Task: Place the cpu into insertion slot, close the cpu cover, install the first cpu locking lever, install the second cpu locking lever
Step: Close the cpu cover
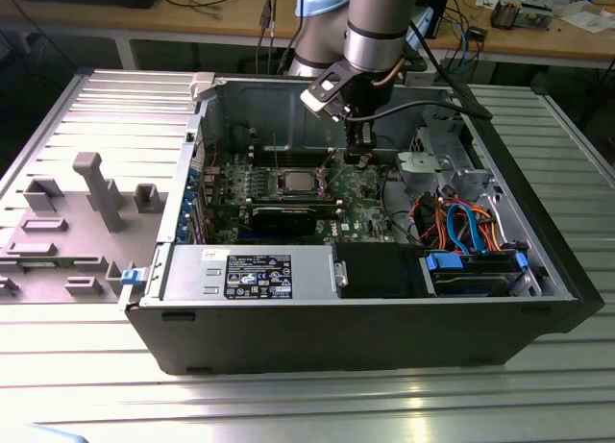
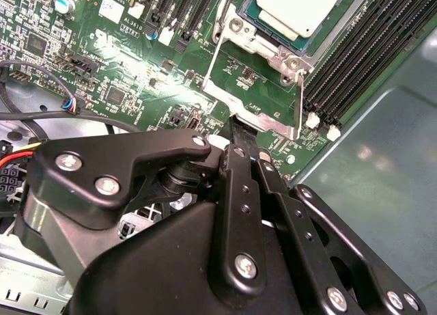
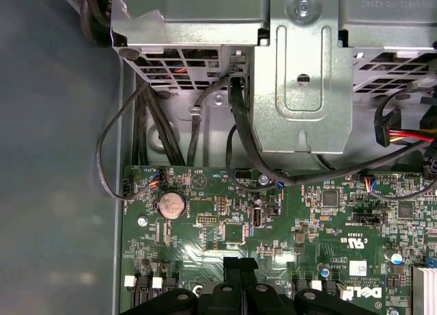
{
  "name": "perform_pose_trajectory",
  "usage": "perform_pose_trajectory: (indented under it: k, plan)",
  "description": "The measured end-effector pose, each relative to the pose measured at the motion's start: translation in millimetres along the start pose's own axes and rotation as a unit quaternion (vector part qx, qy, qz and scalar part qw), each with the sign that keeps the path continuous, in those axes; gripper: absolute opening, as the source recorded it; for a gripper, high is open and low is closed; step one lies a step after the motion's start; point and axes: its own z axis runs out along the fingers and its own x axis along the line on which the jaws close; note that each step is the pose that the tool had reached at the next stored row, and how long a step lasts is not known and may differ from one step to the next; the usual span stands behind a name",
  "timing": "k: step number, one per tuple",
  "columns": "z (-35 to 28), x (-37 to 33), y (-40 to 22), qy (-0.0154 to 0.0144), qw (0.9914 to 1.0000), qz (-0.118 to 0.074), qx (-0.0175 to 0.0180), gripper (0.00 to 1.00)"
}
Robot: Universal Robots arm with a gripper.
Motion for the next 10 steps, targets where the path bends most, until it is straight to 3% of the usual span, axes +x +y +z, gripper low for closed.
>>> perform_pose_trajectory:
  k: [10]
  plan:
    - [0.0,0.1,-2.7,0.0,1.0,0.0,0.0,0.11]
